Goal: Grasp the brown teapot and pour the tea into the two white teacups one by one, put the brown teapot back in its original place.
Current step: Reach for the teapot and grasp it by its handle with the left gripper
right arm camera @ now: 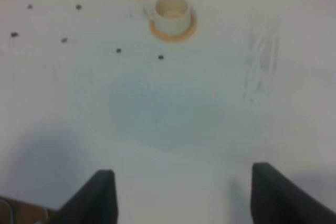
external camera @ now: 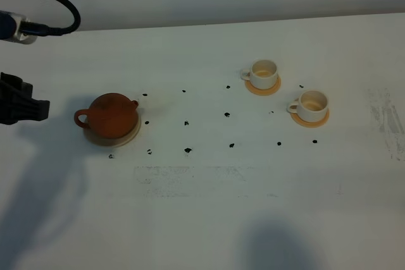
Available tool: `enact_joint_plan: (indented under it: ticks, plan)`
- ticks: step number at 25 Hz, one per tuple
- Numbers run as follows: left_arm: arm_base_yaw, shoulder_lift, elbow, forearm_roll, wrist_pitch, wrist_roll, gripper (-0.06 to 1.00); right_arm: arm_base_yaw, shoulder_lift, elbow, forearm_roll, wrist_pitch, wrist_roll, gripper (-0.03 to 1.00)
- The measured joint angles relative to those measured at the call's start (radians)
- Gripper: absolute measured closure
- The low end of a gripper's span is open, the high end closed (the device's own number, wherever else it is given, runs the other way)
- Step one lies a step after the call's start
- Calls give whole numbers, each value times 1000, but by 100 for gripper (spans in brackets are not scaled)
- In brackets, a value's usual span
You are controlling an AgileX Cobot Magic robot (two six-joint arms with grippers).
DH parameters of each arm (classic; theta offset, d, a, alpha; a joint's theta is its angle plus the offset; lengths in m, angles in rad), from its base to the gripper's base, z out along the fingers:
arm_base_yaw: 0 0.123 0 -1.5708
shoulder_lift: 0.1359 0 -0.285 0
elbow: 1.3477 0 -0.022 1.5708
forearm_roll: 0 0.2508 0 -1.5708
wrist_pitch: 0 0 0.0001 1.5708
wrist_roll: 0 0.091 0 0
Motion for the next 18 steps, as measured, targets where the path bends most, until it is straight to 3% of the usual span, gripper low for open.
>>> enact_joint_plan:
  ticks: [6, 18]
  plan:
    - [0, 142, -6, 33, -12, 1, 58, 0, -10, 60, 0, -70, 10, 47]
    - [25, 302, -52, 65, -35, 0, 64, 0, -15, 72, 0, -54, 14, 52]
